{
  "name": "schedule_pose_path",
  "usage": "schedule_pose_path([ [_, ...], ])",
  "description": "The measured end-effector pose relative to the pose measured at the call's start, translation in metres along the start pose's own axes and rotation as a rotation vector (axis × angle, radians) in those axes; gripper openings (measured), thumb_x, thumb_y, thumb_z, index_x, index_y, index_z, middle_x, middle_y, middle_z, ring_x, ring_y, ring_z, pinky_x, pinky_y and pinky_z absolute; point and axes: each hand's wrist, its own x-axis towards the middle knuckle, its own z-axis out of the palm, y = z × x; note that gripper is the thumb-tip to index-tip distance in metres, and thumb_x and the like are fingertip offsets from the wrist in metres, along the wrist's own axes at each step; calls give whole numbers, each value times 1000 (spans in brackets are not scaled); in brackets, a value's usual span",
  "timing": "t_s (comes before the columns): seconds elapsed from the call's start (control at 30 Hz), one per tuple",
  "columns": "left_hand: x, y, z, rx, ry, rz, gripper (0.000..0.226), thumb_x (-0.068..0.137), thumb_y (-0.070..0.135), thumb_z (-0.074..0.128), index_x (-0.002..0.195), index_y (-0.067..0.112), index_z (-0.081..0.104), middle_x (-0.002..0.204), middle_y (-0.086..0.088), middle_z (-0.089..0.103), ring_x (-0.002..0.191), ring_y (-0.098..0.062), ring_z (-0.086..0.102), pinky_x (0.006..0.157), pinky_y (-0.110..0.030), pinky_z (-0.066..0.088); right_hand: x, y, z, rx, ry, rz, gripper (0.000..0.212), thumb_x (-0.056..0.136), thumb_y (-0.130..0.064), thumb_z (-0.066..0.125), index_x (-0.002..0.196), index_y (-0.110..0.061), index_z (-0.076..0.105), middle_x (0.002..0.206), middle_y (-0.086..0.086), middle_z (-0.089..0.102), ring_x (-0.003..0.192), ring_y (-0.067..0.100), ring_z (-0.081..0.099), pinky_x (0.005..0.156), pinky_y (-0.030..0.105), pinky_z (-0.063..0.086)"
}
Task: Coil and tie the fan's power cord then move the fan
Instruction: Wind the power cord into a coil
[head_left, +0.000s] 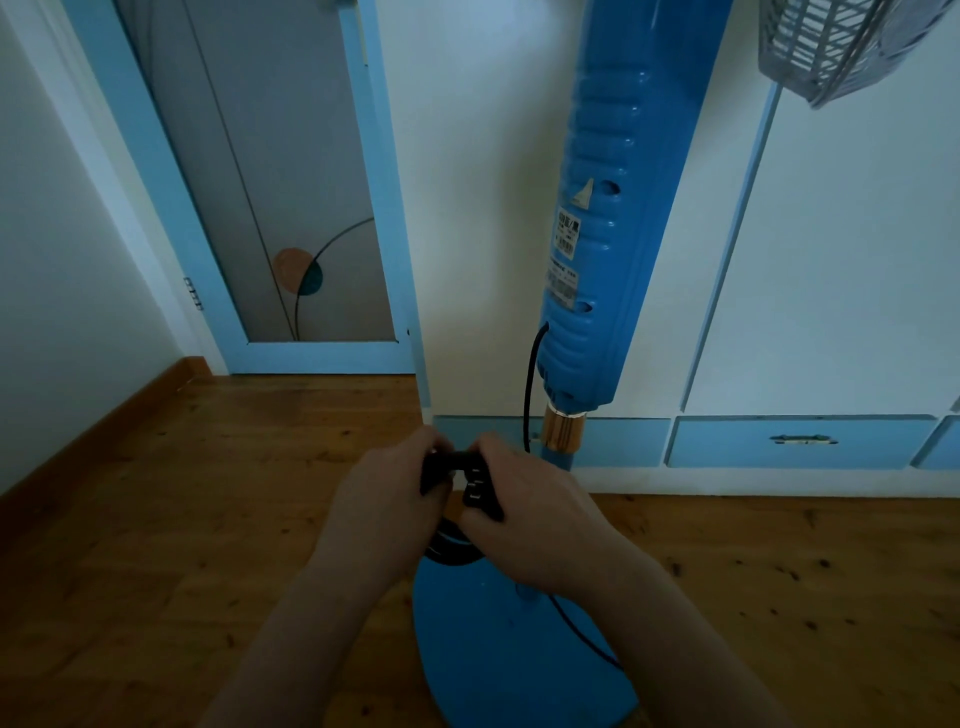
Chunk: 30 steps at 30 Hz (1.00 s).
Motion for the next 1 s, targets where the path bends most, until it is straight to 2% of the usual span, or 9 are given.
schedule_pose_path([
  [0.13, -7, -1, 7, -65, 37, -11, 19, 98, 15, 53, 82, 22, 57, 65, 1, 63, 52, -15, 59, 46, -34, 48, 1, -2, 0, 93, -20, 22, 38, 74, -58, 42, 107, -40, 42, 85, -17, 54, 72, 2, 55, 63, 25, 50],
  [0.27, -7, 5, 4, -328, 307, -143, 31, 96, 7, 52, 80, 31, 62, 62, 9, 64, 64, 4, 63, 46, -8, 44, 5, 1, -8, 288, 4, 106, 55, 70, -65, 54, 120, -45, 43, 102, -21, 61, 88, 1, 63, 78, 31, 58],
  [0.4, -10, 11, 7, -468, 344, -199, 29, 99, 9, 51, 79, 25, 67, 71, 26, 68, 62, 3, 64, 47, -6, 44, 3, -6, -1, 267, -13, 166, 37, 72, -64, 45, 98, -38, 50, 80, -9, 64, 69, 8, 62, 63, 36, 57],
  [0.53, -10, 12, 13, -635, 171, -289, 27, 101, 20, 53, 86, 26, 74, 75, 11, 75, 67, -7, 71, 56, -25, 59, 5, -1, -2, 28, 99, 124, 16, 91, -47, 45, 92, -32, 41, 72, -12, 54, 61, 4, 52, 53, 28, 41],
  [0.6, -8, 7, 13, -587, 77, -338, 20, 98, 23, 58, 87, 21, 74, 74, 1, 76, 68, -14, 72, 62, -37, 62, 3, 3, -6, -35, 77, 107, 16, 94, -44, 45, 91, -31, 36, 74, -13, 51, 63, 3, 49, 53, 29, 38],
  [0.67, -7, 2, 8, -297, 75, -221, 8, 94, 23, 63, 99, 26, 69, 85, 12, 72, 71, -5, 67, 58, -22, 57, 1, 7, -7, -96, 36, 92, 15, 96, -41, 44, 91, -31, 34, 76, -12, 49, 64, 4, 48, 54, 30, 37],
  [0.77, -5, -2, 5, 78, 48, 31, 45, 89, 17, 66, 128, 33, 51, 108, 24, 58, 89, -1, 63, 68, -22, 56, -1, 8, -5, -184, 13, 53, 14, 97, -41, 43, 94, -31, 33, 83, -10, 51, 66, 9, 49, 55, 32, 35],
  [0.9, -6, -3, 9, -30, 17, -1, 20, 94, 3, 56, 102, 21, 58, 78, 11, 64, 65, 3, 61, 49, -16, 48, 0, 4, -2, -215, 66, 26, 17, 92, -42, 47, 93, -33, 32, 87, -11, 48, 73, 11, 47, 57, 30, 33],
  [1.0, -9, 2, 14, -272, 137, -110, 23, 96, 0, 50, 95, 20, 60, 73, 8, 63, 63, 7, 60, 43, -11, 42, 1, 3, 0, -189, 220, 117, 21, 84, -50, 53, 91, -35, 39, 88, -14, 49, 82, 12, 52, 65, 31, 37],
])
